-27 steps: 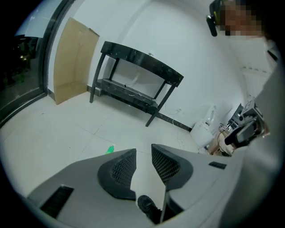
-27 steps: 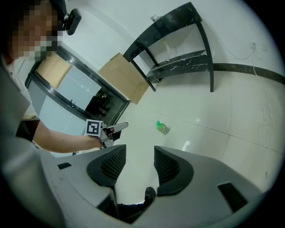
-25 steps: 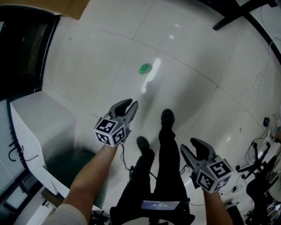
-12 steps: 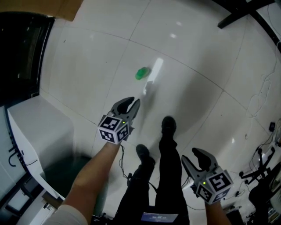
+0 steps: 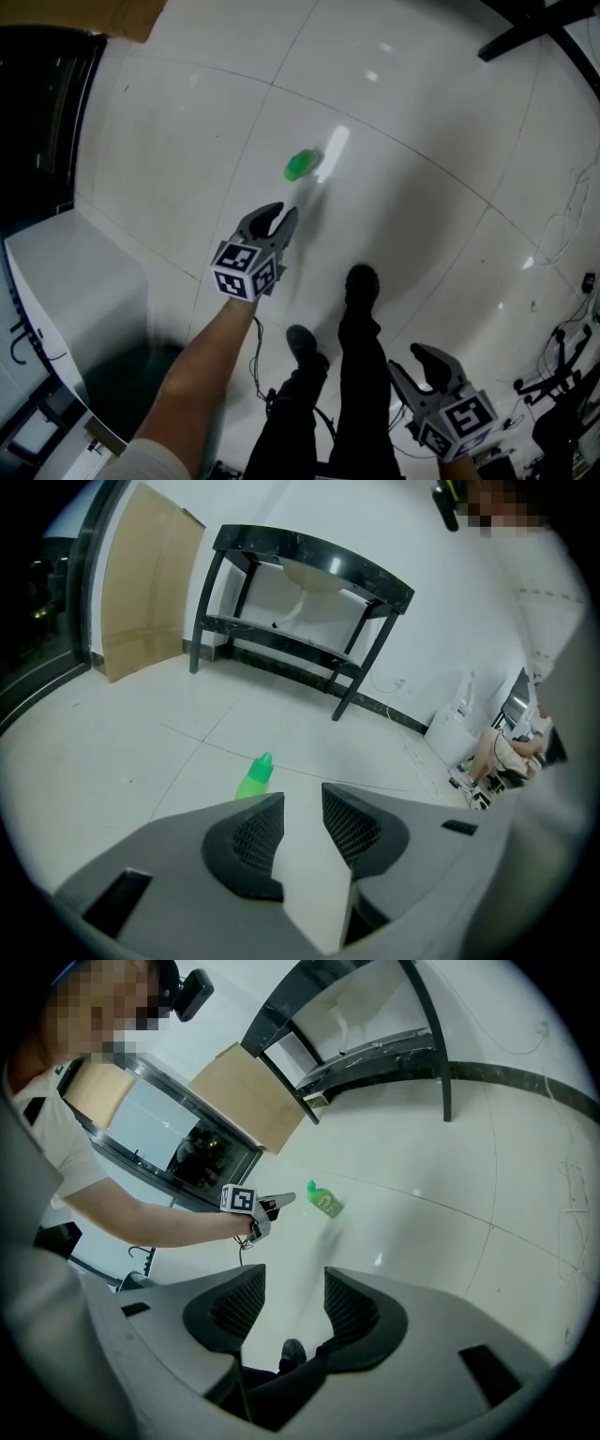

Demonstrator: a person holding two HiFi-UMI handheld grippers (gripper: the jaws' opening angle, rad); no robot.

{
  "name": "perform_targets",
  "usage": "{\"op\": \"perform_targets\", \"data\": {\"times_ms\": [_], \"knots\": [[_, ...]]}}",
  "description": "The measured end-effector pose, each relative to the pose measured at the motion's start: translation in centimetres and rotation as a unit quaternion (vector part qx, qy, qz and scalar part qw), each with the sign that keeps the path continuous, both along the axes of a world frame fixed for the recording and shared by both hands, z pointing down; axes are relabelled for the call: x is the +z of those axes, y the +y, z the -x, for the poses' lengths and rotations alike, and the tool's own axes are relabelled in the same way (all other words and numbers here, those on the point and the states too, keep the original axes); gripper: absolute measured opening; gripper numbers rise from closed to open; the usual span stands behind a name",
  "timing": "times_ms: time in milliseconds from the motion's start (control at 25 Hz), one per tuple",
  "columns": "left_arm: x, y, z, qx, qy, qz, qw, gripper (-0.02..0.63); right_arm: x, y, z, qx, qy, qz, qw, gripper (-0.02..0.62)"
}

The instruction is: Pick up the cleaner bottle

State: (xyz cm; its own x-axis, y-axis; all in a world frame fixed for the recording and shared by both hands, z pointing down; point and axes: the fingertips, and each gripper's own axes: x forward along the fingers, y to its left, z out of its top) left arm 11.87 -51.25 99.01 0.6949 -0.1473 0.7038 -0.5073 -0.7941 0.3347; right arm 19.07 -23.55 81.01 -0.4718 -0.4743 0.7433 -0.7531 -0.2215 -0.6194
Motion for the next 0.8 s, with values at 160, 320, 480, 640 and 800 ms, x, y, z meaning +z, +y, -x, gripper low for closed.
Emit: {"op": "perform_targets", "data": {"times_ms": [160,320,480,640,800], "knots": [[2.6,-1.1,0.5,-0.018,-0.012,-0.010,0.9997,0.143,1.6,0.9,0.3,-0.003,-0.004,0.013,1.000,0.202],[4.6,-1.3,0.7,-0.019,-0.023,-0.014,0.9995,0.152,2.6,1.6,0.4,-0.002,-0.008,0.024,1.000,0.202],[6.2,-2.0,0.6,-0.024,-0.027,-0.018,0.9992,0.152,3.5,1.8,0.4,-0.003,-0.011,0.028,1.000,0.202],[7.9,-2.6,0.5,-0.024,-0.034,-0.023,0.9989,0.152,4.5,2.1,0.4,-0.005,-0.012,0.036,0.999,0.202],[9.8,-3.3,0.7,-0.028,-0.047,-0.026,0.9982,0.152,5.5,2.4,0.5,-0.003,-0.016,0.044,0.999,0.202]]}}
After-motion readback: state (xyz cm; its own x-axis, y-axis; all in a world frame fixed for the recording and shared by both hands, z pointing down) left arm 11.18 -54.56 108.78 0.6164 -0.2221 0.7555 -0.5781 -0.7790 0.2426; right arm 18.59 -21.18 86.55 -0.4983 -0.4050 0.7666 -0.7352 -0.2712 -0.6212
